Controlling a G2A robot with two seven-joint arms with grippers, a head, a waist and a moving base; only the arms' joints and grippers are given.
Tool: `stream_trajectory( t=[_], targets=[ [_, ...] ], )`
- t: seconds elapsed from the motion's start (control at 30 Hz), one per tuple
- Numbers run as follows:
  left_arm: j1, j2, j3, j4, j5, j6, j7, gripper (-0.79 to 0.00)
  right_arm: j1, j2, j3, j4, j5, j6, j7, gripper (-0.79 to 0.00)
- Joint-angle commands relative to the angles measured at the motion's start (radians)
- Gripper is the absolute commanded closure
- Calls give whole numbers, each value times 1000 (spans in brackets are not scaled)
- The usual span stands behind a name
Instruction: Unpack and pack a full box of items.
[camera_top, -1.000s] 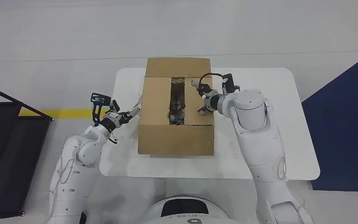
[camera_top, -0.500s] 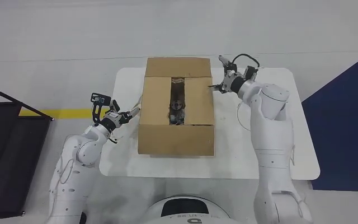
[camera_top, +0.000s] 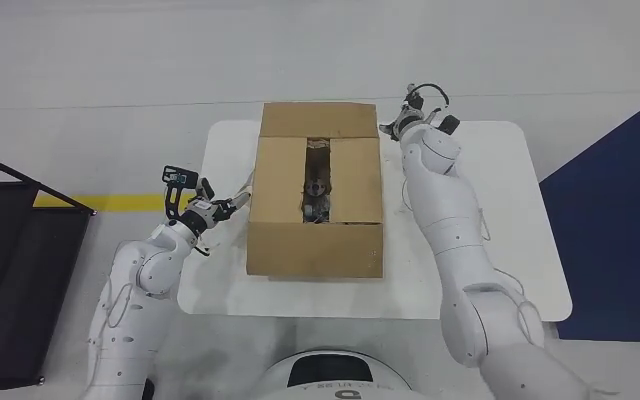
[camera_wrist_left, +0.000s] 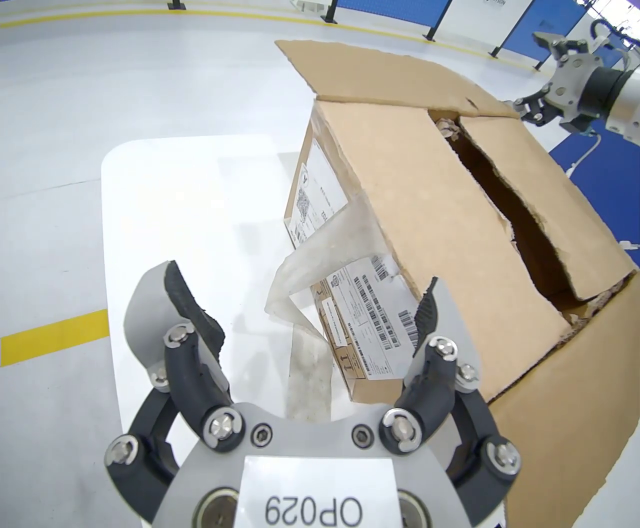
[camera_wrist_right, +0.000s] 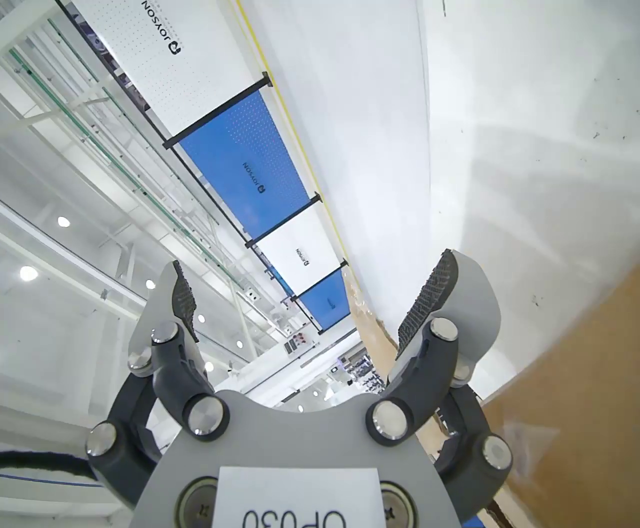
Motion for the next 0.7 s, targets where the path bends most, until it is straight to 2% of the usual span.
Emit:
stream_trajectory(
  t=[0.0,0.07,0.17,0.4,0.5,0.67],
  targets=[
    [0,0,0,0,0,0,0,-785,23,1,5,40,13,-9,24,-785],
    [0,0,0,0,0,0,0,-785,39,3,17,62,34,-10,64,-785],
    [0,0,0,0,0,0,0,-785,52,13,59,72,113,23,186,-785],
    [0,0,0,0,0,0,0,-785,21,54,148,16,201,168,479,-785],
    [0,0,0,0,0,0,0,-785,4,70,149,-10,181,262,569,-785],
    [0,0,0,0,0,0,0,-785,-3,102,98,-50,25,400,668,-785]
  ],
)
